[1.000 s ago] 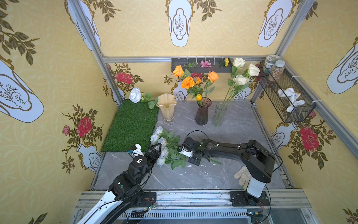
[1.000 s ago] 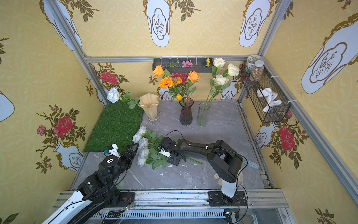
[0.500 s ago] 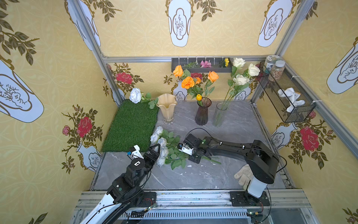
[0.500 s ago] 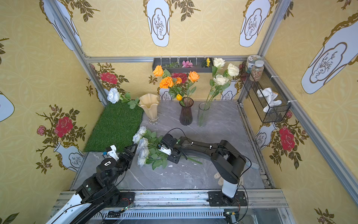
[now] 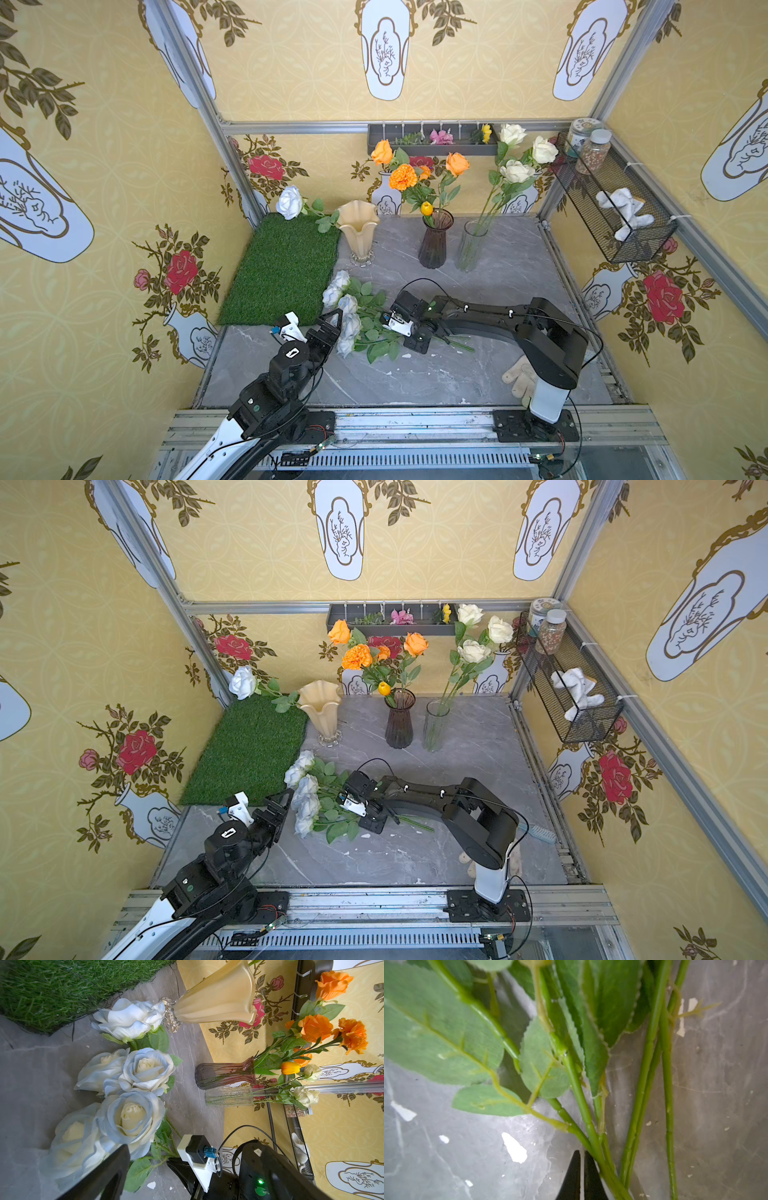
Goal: Arrange the flowers in different vases according to their colors
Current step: Pick up the flower at the center of the board.
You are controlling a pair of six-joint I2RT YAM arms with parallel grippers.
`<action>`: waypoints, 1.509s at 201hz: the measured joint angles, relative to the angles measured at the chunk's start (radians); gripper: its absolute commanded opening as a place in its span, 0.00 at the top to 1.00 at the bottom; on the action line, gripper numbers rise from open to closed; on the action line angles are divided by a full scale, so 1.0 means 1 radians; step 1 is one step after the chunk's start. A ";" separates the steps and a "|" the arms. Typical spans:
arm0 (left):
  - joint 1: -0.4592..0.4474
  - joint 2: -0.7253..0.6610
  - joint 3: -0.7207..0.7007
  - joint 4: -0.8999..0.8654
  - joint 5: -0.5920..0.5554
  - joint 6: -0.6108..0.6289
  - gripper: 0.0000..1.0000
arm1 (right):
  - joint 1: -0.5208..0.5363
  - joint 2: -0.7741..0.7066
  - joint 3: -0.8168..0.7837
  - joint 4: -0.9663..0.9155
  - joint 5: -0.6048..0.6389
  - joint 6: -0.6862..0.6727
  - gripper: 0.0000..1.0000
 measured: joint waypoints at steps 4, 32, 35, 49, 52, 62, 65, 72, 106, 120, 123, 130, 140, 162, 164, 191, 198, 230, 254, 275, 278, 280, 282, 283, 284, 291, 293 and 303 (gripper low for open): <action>0.000 -0.002 0.000 -0.002 0.000 0.000 0.00 | 0.000 0.002 0.000 0.000 0.001 0.000 0.92; 0.000 -0.006 -0.002 -0.003 -0.001 0.000 0.00 | -0.002 0.012 0.003 0.000 0.007 -0.001 1.00; 0.000 -0.006 -0.002 -0.004 -0.001 0.000 0.00 | -0.003 0.012 0.004 0.000 0.007 -0.003 1.00; 0.000 -0.008 -0.002 -0.003 -0.001 0.000 0.00 | -0.005 0.011 0.010 0.000 0.009 -0.005 1.00; 0.000 -0.008 -0.002 -0.003 -0.002 0.000 0.00 | -0.006 0.011 0.011 0.000 0.009 -0.005 1.00; 0.000 -0.009 -0.002 -0.004 -0.003 0.000 0.00 | -0.007 0.006 0.017 -0.003 0.010 -0.008 1.00; 0.000 -0.009 -0.002 -0.004 -0.003 0.000 0.00 | -0.008 0.005 0.019 -0.005 0.009 -0.008 1.00; 0.000 -0.009 -0.002 -0.004 -0.003 0.000 0.00 | -0.011 0.000 0.026 -0.006 0.006 -0.008 1.00; 0.000 -0.013 -0.005 -0.004 -0.003 0.000 0.00 | -0.053 -0.041 0.060 -0.008 -0.047 0.004 1.00; 0.000 -0.016 -0.006 -0.004 -0.003 0.000 0.00 | -0.078 -0.064 0.069 -0.010 -0.078 0.006 1.00; 0.000 -0.017 -0.006 -0.005 -0.003 0.000 0.00 | -0.083 -0.069 0.071 -0.010 -0.084 0.007 0.98; 0.000 -0.018 -0.006 -0.005 -0.003 0.000 0.00 | -0.093 -0.079 0.074 -0.012 -0.098 0.008 0.91; 0.000 -0.021 -0.006 -0.004 -0.003 0.000 0.00 | -0.110 -0.088 0.077 -0.015 -0.108 0.012 0.82; 0.000 -0.023 -0.007 -0.004 -0.004 0.000 0.00 | -0.131 -0.080 0.079 -0.031 -0.117 0.014 0.72; 0.000 -0.023 -0.007 -0.004 -0.004 0.000 0.00 | -0.132 -0.078 0.079 -0.032 -0.117 0.014 0.71; 0.000 -0.024 -0.007 -0.004 -0.004 0.000 0.00 | -0.156 -0.040 0.079 -0.034 -0.120 0.014 0.67; 0.000 -0.025 -0.007 -0.005 -0.003 0.000 0.00 | -0.163 -0.029 0.081 -0.034 -0.116 0.018 0.66; 0.000 -0.028 -0.009 -0.004 -0.003 0.000 0.00 | -0.171 0.020 0.102 -0.027 -0.098 0.020 0.67; 0.000 -0.030 -0.010 -0.005 -0.003 0.000 0.00 | -0.179 0.058 0.127 -0.023 -0.086 0.006 0.68; 0.000 -0.032 -0.011 -0.005 -0.004 0.000 0.00 | -0.185 0.084 0.145 -0.017 -0.068 0.003 0.68; 0.000 -0.032 -0.011 -0.005 -0.004 0.000 0.00 | -0.185 0.086 0.145 -0.015 -0.066 0.003 0.68; 0.000 -0.032 -0.011 -0.005 -0.004 0.000 0.00 | -0.185 0.088 0.145 -0.014 -0.066 0.003 0.68; 0.000 -0.032 -0.011 -0.005 -0.004 0.000 0.00 | -0.185 0.089 0.145 -0.013 -0.066 0.003 0.68; 0.000 -0.033 -0.011 -0.005 -0.004 0.000 0.00 | -0.185 0.090 0.145 -0.012 -0.066 0.002 0.68; 0.000 -0.033 -0.011 -0.005 -0.004 0.000 0.00 | -0.185 0.092 0.145 -0.012 -0.066 0.002 0.68; 0.000 -0.035 -0.011 -0.005 -0.004 0.000 0.00 | -0.183 0.098 0.145 -0.010 -0.066 0.000 0.68; 0.000 -0.035 -0.012 -0.005 -0.004 0.000 0.00 | -0.183 0.100 0.145 -0.009 -0.066 -0.001 0.68; 0.000 -0.037 -0.013 -0.005 -0.004 0.000 0.00 | -0.183 0.109 0.145 -0.004 -0.065 -0.002 0.68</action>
